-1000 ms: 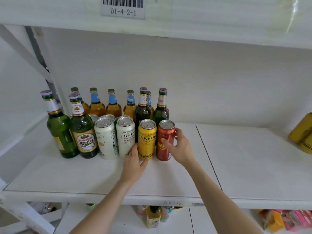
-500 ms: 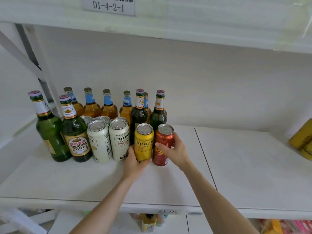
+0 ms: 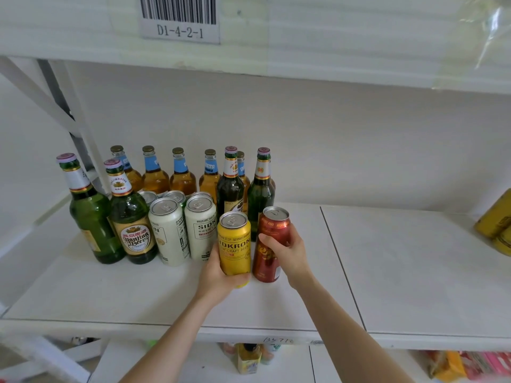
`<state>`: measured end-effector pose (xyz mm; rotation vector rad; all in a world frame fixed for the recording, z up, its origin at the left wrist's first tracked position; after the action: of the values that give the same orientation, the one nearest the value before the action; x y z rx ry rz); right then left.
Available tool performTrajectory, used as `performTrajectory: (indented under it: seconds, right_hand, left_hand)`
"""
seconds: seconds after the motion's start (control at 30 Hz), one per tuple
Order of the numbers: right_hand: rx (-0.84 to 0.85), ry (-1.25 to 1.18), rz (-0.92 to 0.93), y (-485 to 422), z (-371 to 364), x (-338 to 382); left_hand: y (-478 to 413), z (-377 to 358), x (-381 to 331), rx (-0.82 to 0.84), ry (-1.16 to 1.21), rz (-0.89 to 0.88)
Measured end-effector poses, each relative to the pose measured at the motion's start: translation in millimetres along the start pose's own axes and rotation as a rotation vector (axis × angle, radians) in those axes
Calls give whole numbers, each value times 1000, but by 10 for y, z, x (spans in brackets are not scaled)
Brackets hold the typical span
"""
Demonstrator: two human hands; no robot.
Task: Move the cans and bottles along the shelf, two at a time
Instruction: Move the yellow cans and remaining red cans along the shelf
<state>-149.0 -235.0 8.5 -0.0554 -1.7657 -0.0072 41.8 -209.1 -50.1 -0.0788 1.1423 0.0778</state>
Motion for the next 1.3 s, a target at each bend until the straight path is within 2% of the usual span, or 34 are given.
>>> performTrajectory:
  seconds: [0.23,0.7,1.03,1.3]
  right_hand:
    - [-65,-78,-74,186,29,-55]
    - [-155,-88,-120,684,363,41]
    - [-186,-66,-108,1083,837,195]
    - [-178,-37,-93,1466,1481,374]
  left_hand:
    - [151,126,133,50,66,121]
    - [581,175,42,118,65,137]
    - [988,-201,-272,181,19,106]
    - [1504,-716,-646,182,13,86]
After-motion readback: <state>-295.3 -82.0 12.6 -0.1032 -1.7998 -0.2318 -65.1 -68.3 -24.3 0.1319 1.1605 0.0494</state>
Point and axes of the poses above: each hand's wrist, its own y-axis away from the middle knuckle, its own z-axis out of the back of the hand, x = y × z, the point moved 7 cm from there along -y, towards the middle knuckle, and after that the axes turned 9 degrees about -y, right-handed, at the moved point
